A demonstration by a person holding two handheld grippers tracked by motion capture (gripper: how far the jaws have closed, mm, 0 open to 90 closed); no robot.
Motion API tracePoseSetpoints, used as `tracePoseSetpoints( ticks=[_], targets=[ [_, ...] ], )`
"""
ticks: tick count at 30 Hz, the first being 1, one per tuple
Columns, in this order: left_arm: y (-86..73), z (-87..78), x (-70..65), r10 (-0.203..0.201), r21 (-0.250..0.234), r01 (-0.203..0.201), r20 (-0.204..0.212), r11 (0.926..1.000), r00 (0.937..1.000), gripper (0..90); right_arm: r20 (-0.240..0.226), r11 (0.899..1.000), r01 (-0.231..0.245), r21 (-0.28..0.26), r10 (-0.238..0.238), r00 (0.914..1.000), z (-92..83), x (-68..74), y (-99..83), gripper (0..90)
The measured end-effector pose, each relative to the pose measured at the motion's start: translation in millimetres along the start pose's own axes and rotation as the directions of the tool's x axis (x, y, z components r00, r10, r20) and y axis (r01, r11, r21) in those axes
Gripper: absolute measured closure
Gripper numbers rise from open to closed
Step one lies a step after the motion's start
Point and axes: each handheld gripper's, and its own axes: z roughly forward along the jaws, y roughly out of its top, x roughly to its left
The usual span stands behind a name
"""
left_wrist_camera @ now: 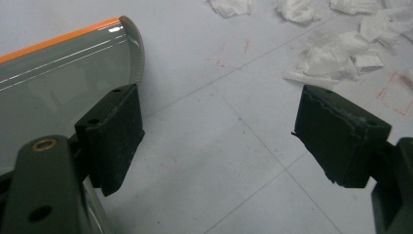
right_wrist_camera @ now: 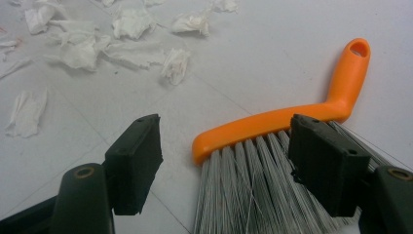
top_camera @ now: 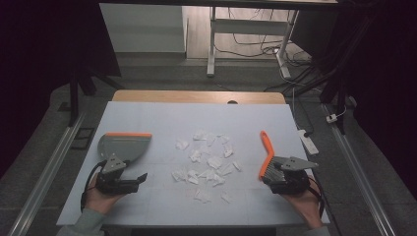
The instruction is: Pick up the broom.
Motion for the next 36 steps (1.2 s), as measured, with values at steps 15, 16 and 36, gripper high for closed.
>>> tracePoseSetpoints(
  ticks=[15,16,36],
  targets=[
    [0.4,1.2,-1.2,0.004,0.01,-0.004,0.014,0.9999,0.9999,19.5,0.01,1.0,0.005,-0.009,-0.005,0.9999,-1.4,2.3,1.9,28.9],
    [0.4,1.2,-1.1,0.003,0.01,-0.003,0.015,0.9999,0.9999,19.5,0.01,1.0,0.005,-0.009,-0.005,0.9999,-1.4,2.3,1.9,28.9],
    [5.1,8.3,-3.2,0.024,0.025,-0.024,0.019,0.9994,0.9995,20.4,0.056,0.993,-0.043,0.112,0.037,0.9977,-3.5,-2.7,44.5,28.7]
  ],
)
